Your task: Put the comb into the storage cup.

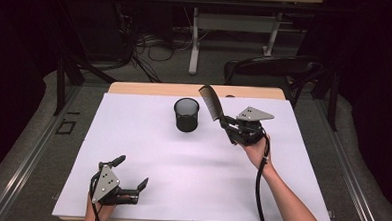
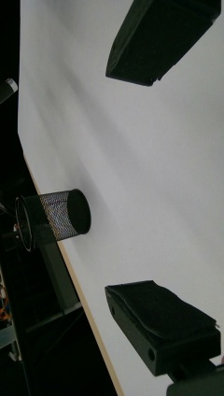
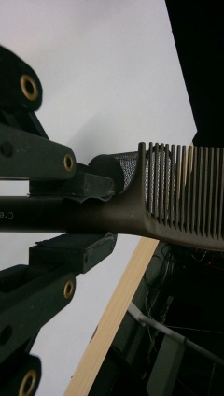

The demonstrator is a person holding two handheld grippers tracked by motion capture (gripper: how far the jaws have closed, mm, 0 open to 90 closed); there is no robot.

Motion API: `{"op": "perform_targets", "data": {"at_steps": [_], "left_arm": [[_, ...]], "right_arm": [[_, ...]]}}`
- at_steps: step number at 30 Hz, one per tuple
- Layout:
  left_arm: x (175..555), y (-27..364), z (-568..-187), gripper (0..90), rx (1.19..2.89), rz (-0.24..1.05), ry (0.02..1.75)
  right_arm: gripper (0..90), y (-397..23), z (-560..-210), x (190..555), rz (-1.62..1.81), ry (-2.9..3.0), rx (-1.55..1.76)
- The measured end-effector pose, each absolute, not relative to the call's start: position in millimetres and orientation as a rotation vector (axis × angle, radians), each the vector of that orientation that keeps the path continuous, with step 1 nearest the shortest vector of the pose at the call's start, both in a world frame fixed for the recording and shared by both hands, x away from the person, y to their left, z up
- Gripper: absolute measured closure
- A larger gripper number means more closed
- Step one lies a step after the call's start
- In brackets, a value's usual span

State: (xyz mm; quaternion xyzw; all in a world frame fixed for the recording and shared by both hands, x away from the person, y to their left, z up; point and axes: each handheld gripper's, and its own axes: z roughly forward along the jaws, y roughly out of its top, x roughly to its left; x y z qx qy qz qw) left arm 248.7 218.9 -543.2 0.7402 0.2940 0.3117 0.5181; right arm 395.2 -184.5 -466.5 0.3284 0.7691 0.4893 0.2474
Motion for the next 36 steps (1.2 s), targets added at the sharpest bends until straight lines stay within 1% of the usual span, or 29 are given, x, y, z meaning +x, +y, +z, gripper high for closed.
{"op": "perform_targets", "data": {"at_steps": [36], "left_arm": [[249, 219, -543, 0.1, 1.771, 0.746, 0.708]], "right_arm": [[73.0, -168, -460, 422, 1.342, 2.077, 0.904]]}}
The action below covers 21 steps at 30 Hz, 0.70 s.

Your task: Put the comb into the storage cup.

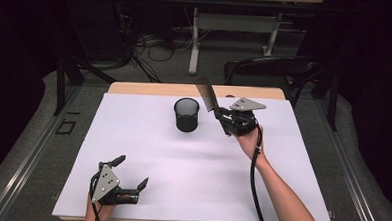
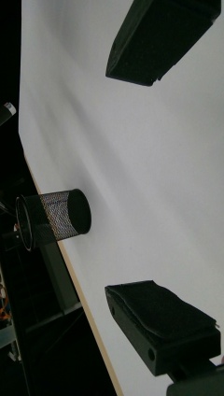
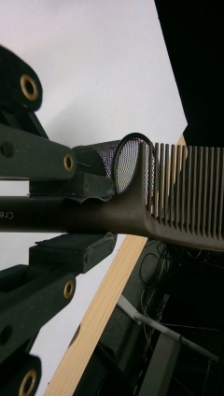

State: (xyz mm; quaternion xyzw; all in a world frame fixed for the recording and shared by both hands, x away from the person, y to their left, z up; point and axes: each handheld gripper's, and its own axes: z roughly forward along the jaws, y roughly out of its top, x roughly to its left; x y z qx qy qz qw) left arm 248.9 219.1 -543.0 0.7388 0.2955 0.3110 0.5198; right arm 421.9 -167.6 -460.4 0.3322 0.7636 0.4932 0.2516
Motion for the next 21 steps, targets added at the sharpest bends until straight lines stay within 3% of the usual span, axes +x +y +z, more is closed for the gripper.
{"op": "perform_targets", "data": {"at_steps": [21], "left_arm": [[249, 219, -543, 0.1, 1.775, 0.751, 0.707]], "right_arm": [[73.0, -156, -442, 434, 1.397, 2.040, 0.887]]}}
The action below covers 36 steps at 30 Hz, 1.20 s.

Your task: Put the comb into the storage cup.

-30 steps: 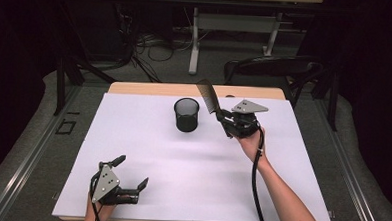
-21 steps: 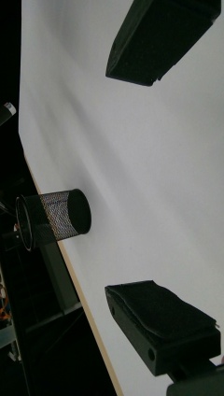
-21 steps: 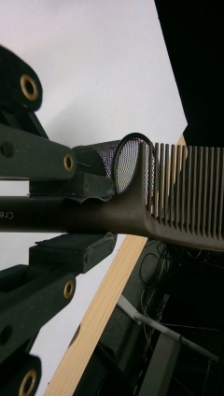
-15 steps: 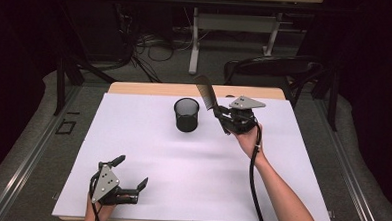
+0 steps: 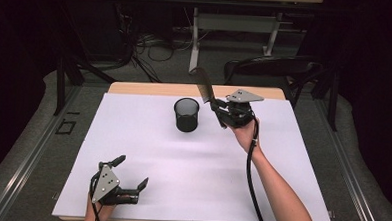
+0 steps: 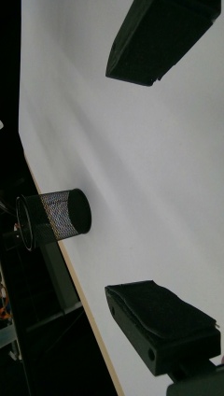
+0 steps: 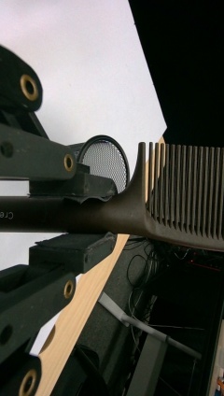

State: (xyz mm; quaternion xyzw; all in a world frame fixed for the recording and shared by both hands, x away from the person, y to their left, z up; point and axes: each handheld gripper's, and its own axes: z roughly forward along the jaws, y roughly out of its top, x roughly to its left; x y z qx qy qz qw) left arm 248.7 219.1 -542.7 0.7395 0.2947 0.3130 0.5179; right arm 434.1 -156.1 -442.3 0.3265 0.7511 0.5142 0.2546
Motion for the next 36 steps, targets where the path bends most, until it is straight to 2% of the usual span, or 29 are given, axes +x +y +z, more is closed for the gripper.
{"op": "perform_targets", "data": {"at_steps": [36], "left_arm": [[249, 220, -543, 0.1, 1.768, 0.755, 0.712]], "right_arm": [[73.0, -129, -435, 453, 1.429, 2.022, 0.866]]}}
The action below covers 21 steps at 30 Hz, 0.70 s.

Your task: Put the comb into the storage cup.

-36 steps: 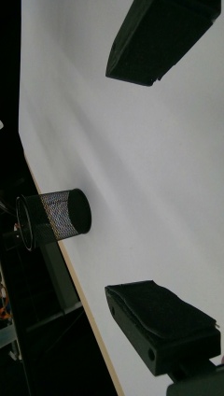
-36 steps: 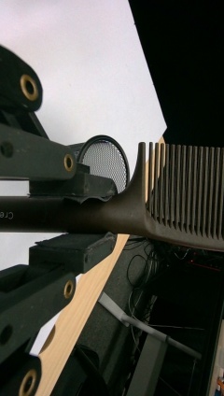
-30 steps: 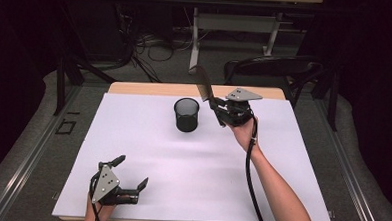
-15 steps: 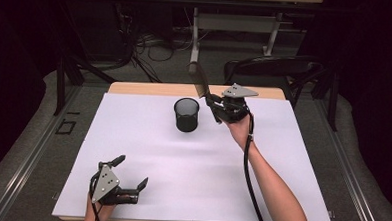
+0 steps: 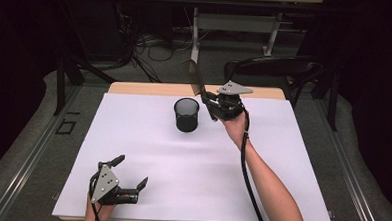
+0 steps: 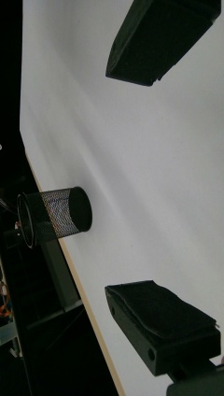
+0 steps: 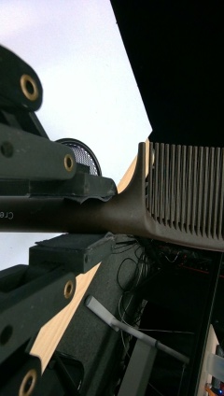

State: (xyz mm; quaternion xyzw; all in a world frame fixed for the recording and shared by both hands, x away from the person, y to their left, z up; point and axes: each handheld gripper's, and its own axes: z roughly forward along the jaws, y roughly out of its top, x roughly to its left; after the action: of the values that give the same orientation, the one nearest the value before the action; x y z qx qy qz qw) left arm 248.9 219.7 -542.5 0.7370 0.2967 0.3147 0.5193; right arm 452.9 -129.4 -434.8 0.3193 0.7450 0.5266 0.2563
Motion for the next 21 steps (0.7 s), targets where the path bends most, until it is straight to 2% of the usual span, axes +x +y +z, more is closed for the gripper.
{"op": "perform_targets", "data": {"at_steps": [21], "left_arm": [[249, 220, -542, 0.1, 1.770, 0.757, 0.708]], "right_arm": [[73.0, -109, -430, 464, 1.463, 1.997, 0.877]]}}
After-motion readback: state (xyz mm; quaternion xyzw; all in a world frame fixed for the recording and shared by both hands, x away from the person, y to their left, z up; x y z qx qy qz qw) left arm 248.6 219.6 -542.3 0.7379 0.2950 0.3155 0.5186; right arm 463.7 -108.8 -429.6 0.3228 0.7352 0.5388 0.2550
